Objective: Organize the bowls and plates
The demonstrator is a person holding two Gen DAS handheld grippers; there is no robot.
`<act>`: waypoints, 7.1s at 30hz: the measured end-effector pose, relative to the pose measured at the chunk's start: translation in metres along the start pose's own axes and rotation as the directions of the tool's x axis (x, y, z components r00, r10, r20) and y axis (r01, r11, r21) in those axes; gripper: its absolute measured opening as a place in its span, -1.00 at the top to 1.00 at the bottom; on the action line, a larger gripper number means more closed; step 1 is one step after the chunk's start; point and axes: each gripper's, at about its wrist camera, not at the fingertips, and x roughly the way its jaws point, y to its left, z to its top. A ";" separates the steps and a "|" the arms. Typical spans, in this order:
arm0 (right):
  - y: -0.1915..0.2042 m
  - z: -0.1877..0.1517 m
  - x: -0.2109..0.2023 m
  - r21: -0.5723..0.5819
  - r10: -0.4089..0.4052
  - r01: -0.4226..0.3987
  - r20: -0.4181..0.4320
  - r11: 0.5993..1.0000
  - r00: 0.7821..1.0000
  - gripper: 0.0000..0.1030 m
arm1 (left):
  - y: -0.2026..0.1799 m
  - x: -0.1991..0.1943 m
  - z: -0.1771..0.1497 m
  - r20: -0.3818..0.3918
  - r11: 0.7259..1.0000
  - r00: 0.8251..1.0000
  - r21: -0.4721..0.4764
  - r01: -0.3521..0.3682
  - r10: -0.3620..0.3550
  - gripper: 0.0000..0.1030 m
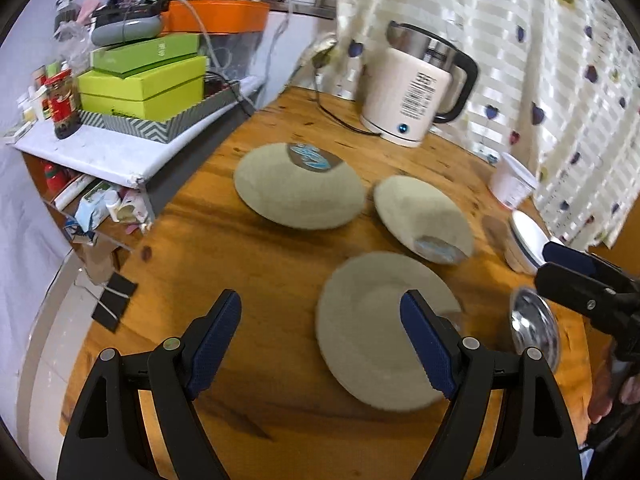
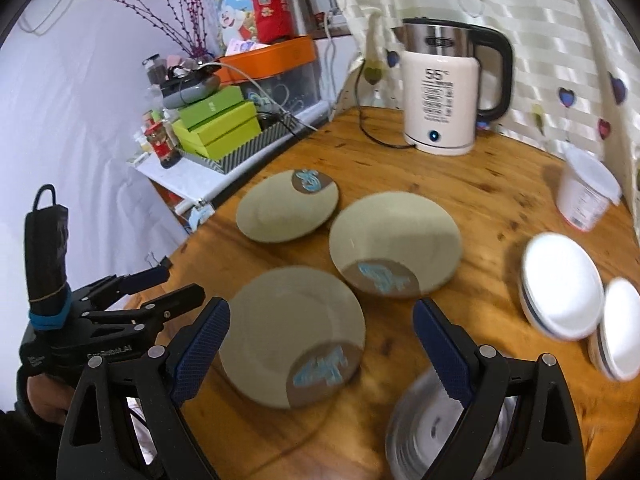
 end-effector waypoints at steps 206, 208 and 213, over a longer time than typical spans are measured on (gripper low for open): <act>-0.045 -0.016 0.044 0.211 0.028 0.023 -0.237 0.977 0.971 0.37 | -0.001 0.021 -0.008 -0.119 0.989 0.984 -0.085 0.122 -0.132 0.54; -0.049 -0.012 0.029 0.221 0.027 0.017 -0.196 0.975 0.980 0.30 | 0.000 0.014 -0.003 -0.095 0.985 0.983 -0.088 0.146 -0.155 0.53; -0.062 -0.004 0.003 0.268 0.020 0.015 -0.125 0.963 0.992 0.09 | 0.001 0.008 0.008 -0.065 0.980 0.981 -0.094 0.174 -0.181 0.50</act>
